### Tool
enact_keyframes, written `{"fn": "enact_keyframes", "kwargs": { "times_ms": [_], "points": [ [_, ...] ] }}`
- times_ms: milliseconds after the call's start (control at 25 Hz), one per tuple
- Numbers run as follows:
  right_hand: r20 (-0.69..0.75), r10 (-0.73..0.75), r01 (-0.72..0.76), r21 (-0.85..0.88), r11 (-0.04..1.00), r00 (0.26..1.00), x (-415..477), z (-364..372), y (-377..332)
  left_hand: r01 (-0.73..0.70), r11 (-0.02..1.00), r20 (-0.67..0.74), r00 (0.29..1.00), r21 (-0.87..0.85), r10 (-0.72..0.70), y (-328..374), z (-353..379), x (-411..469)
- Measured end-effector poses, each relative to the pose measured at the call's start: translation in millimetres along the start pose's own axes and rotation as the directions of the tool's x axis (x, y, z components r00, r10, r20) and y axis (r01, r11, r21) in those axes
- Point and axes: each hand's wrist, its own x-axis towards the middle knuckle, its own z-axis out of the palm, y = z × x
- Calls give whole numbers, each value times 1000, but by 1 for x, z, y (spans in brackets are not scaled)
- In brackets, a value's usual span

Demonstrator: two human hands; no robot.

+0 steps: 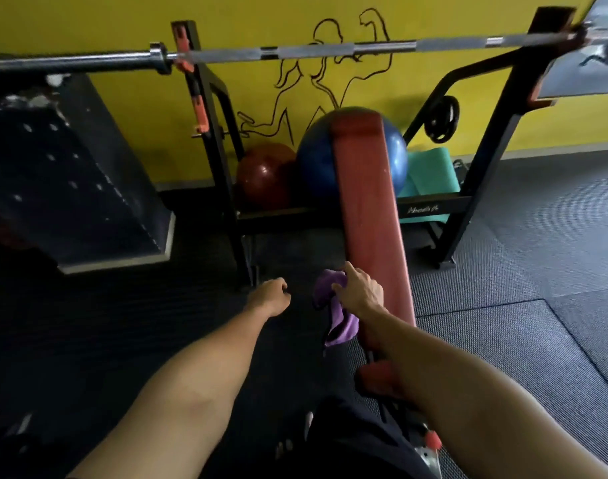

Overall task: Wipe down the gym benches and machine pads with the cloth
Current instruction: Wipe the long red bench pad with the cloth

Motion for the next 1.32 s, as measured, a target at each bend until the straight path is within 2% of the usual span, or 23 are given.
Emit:
{"fn": "enact_keyframes", "kwargs": {
  "times_ms": [200,360,600,840,1040,1240,1320],
  "points": [
    [-89,68,-66,18,998,994,116,-18,-5,-105,994,-9,994,30,105,28,-50,118],
    [-138,138,-132,50,990,981,208,-43,-3,-130,990,-1,992,54,130,59,-90,206],
    [-213,189,-154,168,974,959,326,-87,-8,-171,983,-10,985,60,172,109,-147,318],
    [-311,255,-151,320,935,916,434,-108,-11,-280,954,41,960,103,277,152,-190,434],
    [-363,332,-164,423,891,871,532,-122,-15,-360,926,22,933,115,360,187,-229,536],
    [-422,435,-93,625,775,795,596,-132,-25,-383,908,20,923,170,385,212,-258,600],
    [-394,396,-65,636,769,829,617,-127,-20,-382,908,22,923,174,385,220,-260,622]
  ]
}}
